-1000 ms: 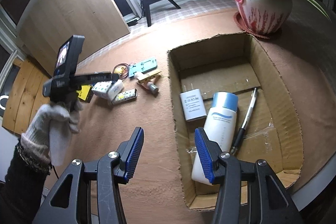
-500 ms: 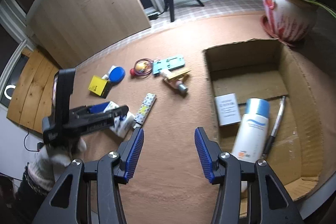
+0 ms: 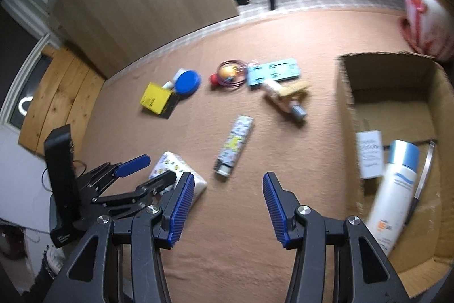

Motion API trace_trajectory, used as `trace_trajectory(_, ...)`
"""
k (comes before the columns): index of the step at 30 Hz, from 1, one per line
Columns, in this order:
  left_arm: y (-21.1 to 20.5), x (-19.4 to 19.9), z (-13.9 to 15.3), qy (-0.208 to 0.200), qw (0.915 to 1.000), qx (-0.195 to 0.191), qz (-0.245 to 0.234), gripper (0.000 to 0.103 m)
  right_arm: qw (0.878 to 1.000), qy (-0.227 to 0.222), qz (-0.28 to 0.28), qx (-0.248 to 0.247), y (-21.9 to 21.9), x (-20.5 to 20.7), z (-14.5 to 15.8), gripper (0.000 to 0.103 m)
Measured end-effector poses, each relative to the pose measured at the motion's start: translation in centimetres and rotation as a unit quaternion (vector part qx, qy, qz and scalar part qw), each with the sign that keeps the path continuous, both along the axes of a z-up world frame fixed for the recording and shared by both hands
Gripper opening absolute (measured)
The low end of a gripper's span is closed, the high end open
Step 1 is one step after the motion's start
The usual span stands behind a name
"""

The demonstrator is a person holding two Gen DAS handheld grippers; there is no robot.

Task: Organize objects
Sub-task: 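Close the right tool on the tissue pack while the left tool opens, then carry the tissue pack into the box and open the right tool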

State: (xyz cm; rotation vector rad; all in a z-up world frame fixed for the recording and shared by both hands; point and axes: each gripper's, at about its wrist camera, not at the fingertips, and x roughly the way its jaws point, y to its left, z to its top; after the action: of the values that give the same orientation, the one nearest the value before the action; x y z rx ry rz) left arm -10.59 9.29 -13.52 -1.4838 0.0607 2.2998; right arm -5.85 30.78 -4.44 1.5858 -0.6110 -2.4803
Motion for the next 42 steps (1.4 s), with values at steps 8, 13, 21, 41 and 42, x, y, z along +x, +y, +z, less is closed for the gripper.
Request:
trace_trajectory(8, -3.2, 1.7, -1.0, -0.059, 0.9943, 0.077, 0.043, 0.072, 0.997, -0.021, 0.070, -0.014, -4.0, -3.4, -1.7, 0.047)
trace_trajectory(13, -2.5, 2.0, -1.5, -0.073, 0.9911, 0.102, 0.044, 0.072, 0.993, -0.049, 0.102, -0.021, -6.1, -5.3, -3.6, 0.047)
trace_trajectory(21, -1.4, 1.9, -2.2, -0.086, 0.9895, 0.111, 0.033, 0.070, 0.990, -0.077, 0.118, -0.029, -7.8, -6.4, -5.7, 0.041)
trace_trajectory(41, 1.4, 2.3, -0.2, -0.066, 0.9915, 0.112, -0.005, 0.056, 0.993, -0.061, 0.062, -0.077, -5.0, -2.7, -4.8, 0.025)
trace_trajectory(42, 1.8, 2.4, 0.2, -0.062, 0.9917, 0.112, -0.010, 0.056, 0.994, -0.056, 0.056, -0.077, -4.6, -2.4, -4.4, 0.025)
